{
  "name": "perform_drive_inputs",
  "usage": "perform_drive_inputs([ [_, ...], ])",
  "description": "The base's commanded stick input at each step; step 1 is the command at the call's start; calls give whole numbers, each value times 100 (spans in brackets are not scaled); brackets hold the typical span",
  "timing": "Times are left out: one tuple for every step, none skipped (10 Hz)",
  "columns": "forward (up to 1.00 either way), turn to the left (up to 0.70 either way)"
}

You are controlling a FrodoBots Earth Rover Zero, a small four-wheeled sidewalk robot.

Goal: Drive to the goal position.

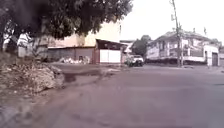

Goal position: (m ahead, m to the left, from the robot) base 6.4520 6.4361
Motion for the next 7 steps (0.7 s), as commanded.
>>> perform_drive_inputs([
  [100,0],
  [100,0],
  [100,0],
  [100,0],
  [100,0],
  [100,0],
  [100,0],
])
